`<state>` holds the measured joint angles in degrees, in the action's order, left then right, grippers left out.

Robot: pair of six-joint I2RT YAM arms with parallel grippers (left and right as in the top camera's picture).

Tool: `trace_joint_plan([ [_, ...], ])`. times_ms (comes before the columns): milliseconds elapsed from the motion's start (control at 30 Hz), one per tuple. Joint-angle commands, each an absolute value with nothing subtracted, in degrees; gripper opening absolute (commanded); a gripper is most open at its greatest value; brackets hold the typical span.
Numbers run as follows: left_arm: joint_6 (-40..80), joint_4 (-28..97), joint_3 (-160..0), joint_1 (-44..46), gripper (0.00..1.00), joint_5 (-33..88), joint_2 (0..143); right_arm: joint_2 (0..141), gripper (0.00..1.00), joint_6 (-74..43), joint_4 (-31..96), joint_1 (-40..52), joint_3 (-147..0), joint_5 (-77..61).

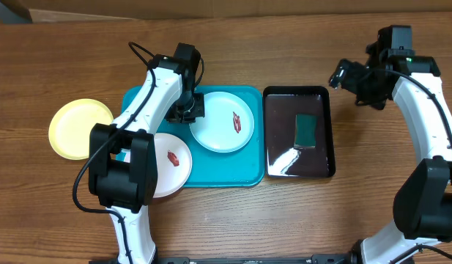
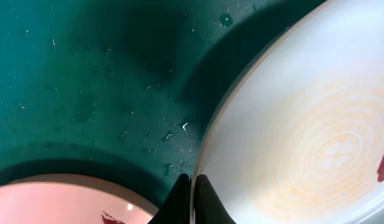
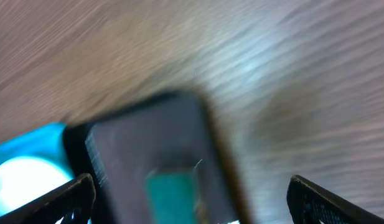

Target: Clean dirty plates on tray and stack at the side

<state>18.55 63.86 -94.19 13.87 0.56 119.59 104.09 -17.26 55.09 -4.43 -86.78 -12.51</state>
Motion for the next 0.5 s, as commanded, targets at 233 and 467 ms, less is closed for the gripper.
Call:
trace_joint_plan([
  [233, 19.7, 63.8, -93.8, 13.9, 0.05, -0.6, 117.7, 103.9, 0.04, -19.6, 55.8, -4.1, -82.7, -12.8],
  [467, 19.7, 63.8, -93.8, 13.9, 0.05, -0.6, 117.7, 103.9, 0.04, -23.0, 49.1, -4.1, -79.0, -7.5],
])
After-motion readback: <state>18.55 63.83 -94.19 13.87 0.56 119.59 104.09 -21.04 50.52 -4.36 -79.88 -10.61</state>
